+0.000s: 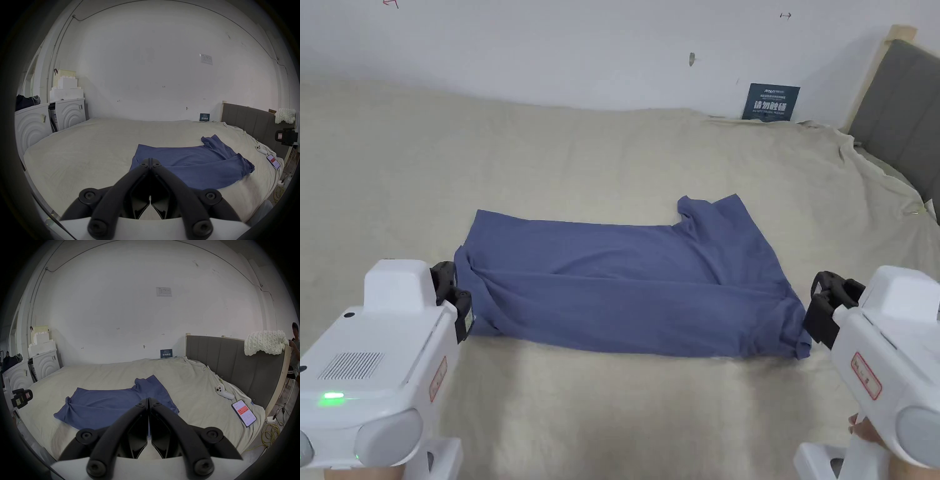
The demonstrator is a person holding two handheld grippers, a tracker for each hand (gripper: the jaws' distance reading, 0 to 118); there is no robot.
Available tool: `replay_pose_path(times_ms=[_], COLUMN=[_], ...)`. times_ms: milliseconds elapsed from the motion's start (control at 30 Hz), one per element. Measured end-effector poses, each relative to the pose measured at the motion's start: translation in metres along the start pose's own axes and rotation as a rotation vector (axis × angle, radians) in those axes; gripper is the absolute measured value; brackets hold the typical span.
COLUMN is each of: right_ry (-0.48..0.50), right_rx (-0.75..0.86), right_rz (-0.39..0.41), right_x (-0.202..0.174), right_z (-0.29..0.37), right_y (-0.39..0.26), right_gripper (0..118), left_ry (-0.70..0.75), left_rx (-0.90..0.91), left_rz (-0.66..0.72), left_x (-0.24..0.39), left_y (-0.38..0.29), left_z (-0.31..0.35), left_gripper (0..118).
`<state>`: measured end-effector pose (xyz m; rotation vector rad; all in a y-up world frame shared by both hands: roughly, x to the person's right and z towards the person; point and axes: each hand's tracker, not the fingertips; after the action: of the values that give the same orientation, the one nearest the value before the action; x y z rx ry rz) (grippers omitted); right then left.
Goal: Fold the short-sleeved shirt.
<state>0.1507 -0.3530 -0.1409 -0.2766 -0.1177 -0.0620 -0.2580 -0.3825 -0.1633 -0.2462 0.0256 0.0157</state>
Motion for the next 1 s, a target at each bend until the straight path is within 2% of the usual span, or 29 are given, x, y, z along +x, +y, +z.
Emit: replay_pose_path(times_ms=[67, 133, 167, 233, 267, 300, 333, 367, 400, 433, 467, 600, 700, 800, 867, 933, 967, 1000], right_ry=[0.005, -0.03, -0.013, -0.035, -0.043, -0.042, -0.025, -0.005, -0.011, -0.011, -0.009, -0.044, -0.091, -0.151, -0.159, -0.17, -0.169, -0.164], right_rx=[-0.029, -0.157, -0.154, -0.25, -0.279, -0.321, -0.367, -0.41, -0.446, -0.503, -0.539, -0.669, -0.766, -0.811, -0.82, -0.842, -0.846, -0.849], right_rz=[-0.008, -0.028, -0.062, -0.086, -0.117, -0.121, -0.121, -0.122, -0.122, -0.115, -0.111, -0.113, -0.075, -0.047, -0.069, -0.092, -0.097, -0.102], right_x=[0.004, 0.011, 0.016, 0.026, 0.031, 0.036, 0.038, 0.041, 0.044, 0.046, 0.048, 0.055, 0.058, 0.058, 0.062, 0.063, 0.063, 0.066], right_z=[-0.013, -0.039, -0.049, -0.076, -0.088, -0.1, -0.109, -0.12, -0.13, -0.141, -0.148, -0.178, -0.196, -0.207, -0.212, -0.216, -0.217, -0.22], right_y=[0.008, 0.019, 0.02, 0.029, 0.032, 0.034, 0.036, 0.036, 0.035, 0.033, 0.031, 0.01, -0.011, -0.03, -0.039, -0.048, -0.05, -0.052], right_gripper=[0, 0, 0, 0, 1, 7, 21, 44, 77, 93, 99, 99, 99, 99, 98, 86, 76, 60], left_ry=[-0.002, -0.004, -0.006, -0.007, -0.008, -0.01, -0.009, -0.009, -0.008, -0.007, -0.007, -0.004, -0.002, 0.001, 0.002, 0.003, 0.006, 0.007], left_rx=[0.0, 0.001, 0.002, 0.001, 0.0, 0.0, -0.002, -0.005, -0.007, -0.012, -0.018, -0.039, -0.054, -0.065, -0.071, -0.08, -0.084, -0.09], left_rz=[-0.003, -0.004, -0.003, -0.005, -0.007, -0.01, -0.012, -0.013, -0.013, -0.01, -0.008, 0.001, -0.005, -0.011, -0.01, -0.011, -0.013, -0.014], left_x=[0.0, 0.004, 0.004, 0.006, 0.009, 0.009, 0.01, 0.01, 0.012, 0.012, 0.012, 0.013, 0.013, 0.013, 0.014, 0.013, 0.014, 0.014], left_y=[0.0, 0.002, 0.002, 0.003, 0.005, 0.005, 0.005, 0.005, 0.005, 0.005, 0.005, 0.002, -0.001, -0.003, -0.004, -0.006, -0.007, -0.007], left_z=[-0.003, -0.001, -0.002, -0.005, -0.003, -0.003, -0.004, -0.006, -0.006, -0.007, -0.009, -0.015, -0.02, -0.024, -0.026, -0.029, -0.03, -0.032], left_gripper=[0, 0, 0, 0, 0, 0, 0, 0, 0, 0, 0, 0, 0, 0, 0, 0, 0, 0])
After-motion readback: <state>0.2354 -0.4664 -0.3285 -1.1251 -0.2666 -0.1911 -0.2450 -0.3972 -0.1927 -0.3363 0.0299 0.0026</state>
